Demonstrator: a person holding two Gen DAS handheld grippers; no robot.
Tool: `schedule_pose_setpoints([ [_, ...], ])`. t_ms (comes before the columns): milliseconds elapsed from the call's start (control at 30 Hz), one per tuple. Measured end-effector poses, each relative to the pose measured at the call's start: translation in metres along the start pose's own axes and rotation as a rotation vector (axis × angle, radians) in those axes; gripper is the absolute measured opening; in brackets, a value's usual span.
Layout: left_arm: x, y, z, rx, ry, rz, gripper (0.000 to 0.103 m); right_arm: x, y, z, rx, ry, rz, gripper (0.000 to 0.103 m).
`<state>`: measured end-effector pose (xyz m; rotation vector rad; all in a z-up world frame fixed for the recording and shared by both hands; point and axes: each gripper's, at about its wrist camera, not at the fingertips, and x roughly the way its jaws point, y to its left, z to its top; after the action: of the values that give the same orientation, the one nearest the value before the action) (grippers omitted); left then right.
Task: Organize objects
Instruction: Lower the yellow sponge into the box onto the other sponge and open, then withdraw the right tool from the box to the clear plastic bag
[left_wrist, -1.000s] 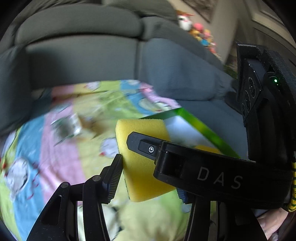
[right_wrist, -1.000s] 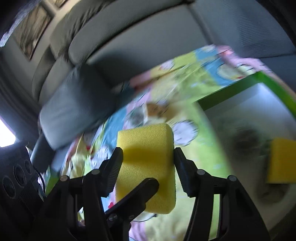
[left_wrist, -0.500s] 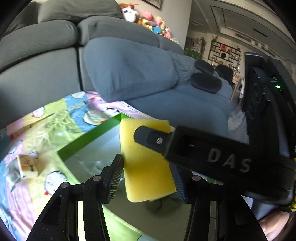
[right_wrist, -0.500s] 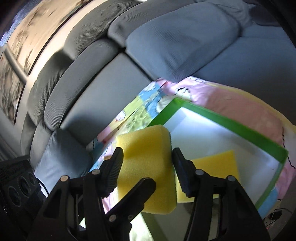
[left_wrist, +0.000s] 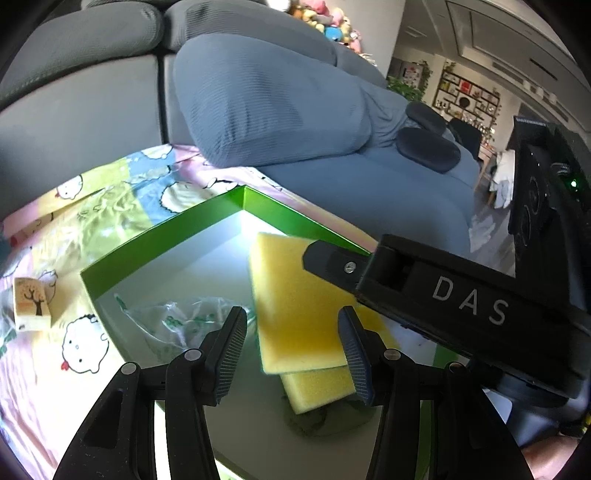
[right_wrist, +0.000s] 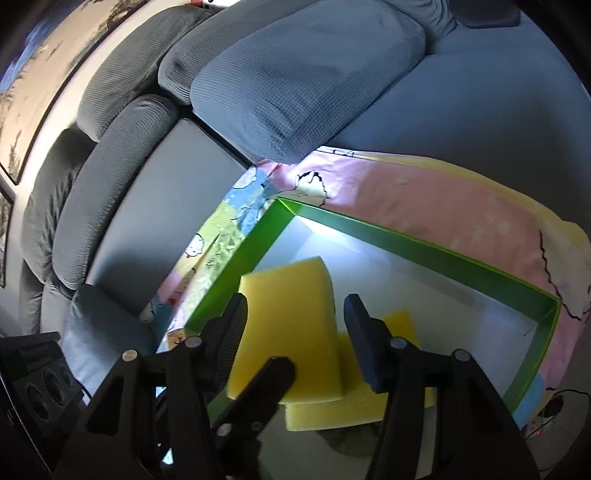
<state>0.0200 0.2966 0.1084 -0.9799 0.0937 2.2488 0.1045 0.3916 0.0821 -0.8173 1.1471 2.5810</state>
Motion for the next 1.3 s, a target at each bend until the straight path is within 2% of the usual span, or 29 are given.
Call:
schedule_pose_setpoints([
  [67,-0.006,0.000,-0.001,0.007,-0.008,0.021,0.053,-0.002,0.001,0.001,-0.002,-0.007,0.002,0.055],
  [167,-0.016,0.002,-0.002,0.027,-0.021,0.068,0.053,-0.008,0.005,0.000,-0.013,-0.021,0.001,0.068],
  [300,-0.034,0.012,-0.005,0.013,-0.053,0.094,0.067,-0.014,0.015,-0.001,-0.039,-0.032,0.034,0.077],
  [433,-0.056,0.031,-0.011,-0.045,-0.074,0.101,0.067,-0.015,0.034,-0.002,-0.077,-0.031,0.057,0.083],
  [567,-0.080,0.061,-0.023,-0.130,-0.096,0.167,0.068,-0.009,0.056,-0.008,-0.124,-0.010,0.071,0.084],
  [700,-0.104,0.101,-0.039,-0.232,-0.101,0.270,0.068,0.002,0.085,-0.019,-0.196,0.027,0.104,0.085],
  [867,-0.132,0.156,-0.068,-0.351,-0.094,0.414,0.068,0.021,0.127,-0.038,-0.299,0.103,0.194,0.087],
  [967,-0.144,0.192,-0.090,-0.441,-0.103,0.504,0.068,0.038,0.150,-0.054,-0.363,0.152,0.198,0.087],
  [1067,-0.154,0.235,-0.116,-0.591,-0.087,0.538,0.068,0.056,0.170,-0.071,-0.434,0.192,0.174,0.087],
  [1167,-0.162,0.262,-0.133,-0.694,-0.059,0.559,0.068,0.081,0.191,-0.087,-0.491,0.260,0.158,0.087],
  [1300,-0.172,0.283,-0.150,-0.804,-0.082,0.531,0.067,0.108,0.222,-0.102,-0.555,0.308,0.134,0.087],
])
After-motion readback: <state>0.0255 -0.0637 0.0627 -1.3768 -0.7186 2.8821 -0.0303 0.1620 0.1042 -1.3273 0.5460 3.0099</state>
